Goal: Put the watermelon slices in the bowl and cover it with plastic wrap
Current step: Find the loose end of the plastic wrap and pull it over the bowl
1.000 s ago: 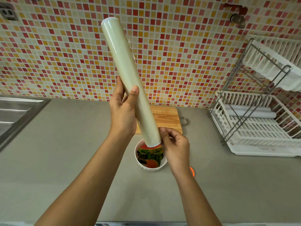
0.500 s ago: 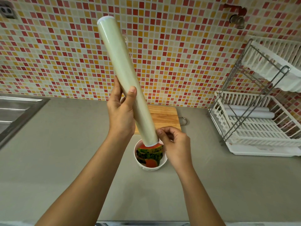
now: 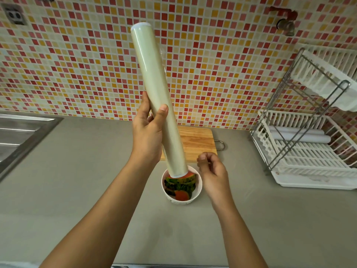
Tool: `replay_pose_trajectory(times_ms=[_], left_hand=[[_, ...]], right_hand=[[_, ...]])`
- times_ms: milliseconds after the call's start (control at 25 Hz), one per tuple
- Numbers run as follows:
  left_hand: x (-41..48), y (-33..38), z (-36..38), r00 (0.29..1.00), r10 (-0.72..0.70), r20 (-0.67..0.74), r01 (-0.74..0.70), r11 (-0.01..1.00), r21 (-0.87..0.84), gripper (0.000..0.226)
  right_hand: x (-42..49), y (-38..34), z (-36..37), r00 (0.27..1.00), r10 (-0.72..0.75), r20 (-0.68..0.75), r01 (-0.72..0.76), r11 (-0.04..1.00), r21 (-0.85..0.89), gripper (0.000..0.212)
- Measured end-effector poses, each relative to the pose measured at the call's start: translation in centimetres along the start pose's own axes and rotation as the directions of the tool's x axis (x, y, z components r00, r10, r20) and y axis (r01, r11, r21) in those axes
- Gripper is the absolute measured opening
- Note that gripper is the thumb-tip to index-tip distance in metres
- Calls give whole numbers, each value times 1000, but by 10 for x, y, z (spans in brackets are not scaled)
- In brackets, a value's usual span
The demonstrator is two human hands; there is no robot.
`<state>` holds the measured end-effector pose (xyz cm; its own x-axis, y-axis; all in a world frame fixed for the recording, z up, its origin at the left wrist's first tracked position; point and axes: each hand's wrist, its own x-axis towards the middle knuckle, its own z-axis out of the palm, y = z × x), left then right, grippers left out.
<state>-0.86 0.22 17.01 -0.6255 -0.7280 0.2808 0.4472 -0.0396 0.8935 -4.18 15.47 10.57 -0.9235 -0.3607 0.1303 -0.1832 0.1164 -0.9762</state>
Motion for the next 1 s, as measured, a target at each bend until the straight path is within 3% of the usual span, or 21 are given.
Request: replay_pose_trajectory(times_ms=[80, 160, 240, 360, 560, 720, 800, 1000], left_hand=[[-1, 1, 1, 1000, -14, 21, 14, 1000, -4, 58], [-3, 3, 3, 999, -22, 42, 22, 1000, 0, 58], [-5, 4, 5, 997, -32, 72, 31, 999, 10, 57], [-8, 4, 5, 993, -43, 109, 39, 999, 34, 57], [-5, 6, 3, 989, -52, 135, 44, 997, 62, 57], [-2, 7, 2, 994, -36, 101, 28, 997, 75, 59], [-3, 4, 3, 995, -33, 91, 28, 998, 60, 59], [-8, -1, 7, 998, -22, 59, 22, 1000, 7, 59]], right_hand=[[2, -8, 0, 995, -47, 88, 37, 992, 118, 5], [2, -12, 5, 984, -90, 155, 63, 984, 167, 16], [4, -13, 7, 987, -105, 125, 81, 980, 181, 18], [6, -7, 1, 986, -125, 112, 103, 978, 184, 4], [3, 2, -3, 994, -57, 90, 54, 998, 34, 10], [-5, 3, -5, 992, -11, 127, -15, 979, 205, 16], [-7, 2, 0, 993, -16, 117, -8, 979, 203, 21], [-4, 2, 1, 999, -42, 23, 38, 988, 149, 6]])
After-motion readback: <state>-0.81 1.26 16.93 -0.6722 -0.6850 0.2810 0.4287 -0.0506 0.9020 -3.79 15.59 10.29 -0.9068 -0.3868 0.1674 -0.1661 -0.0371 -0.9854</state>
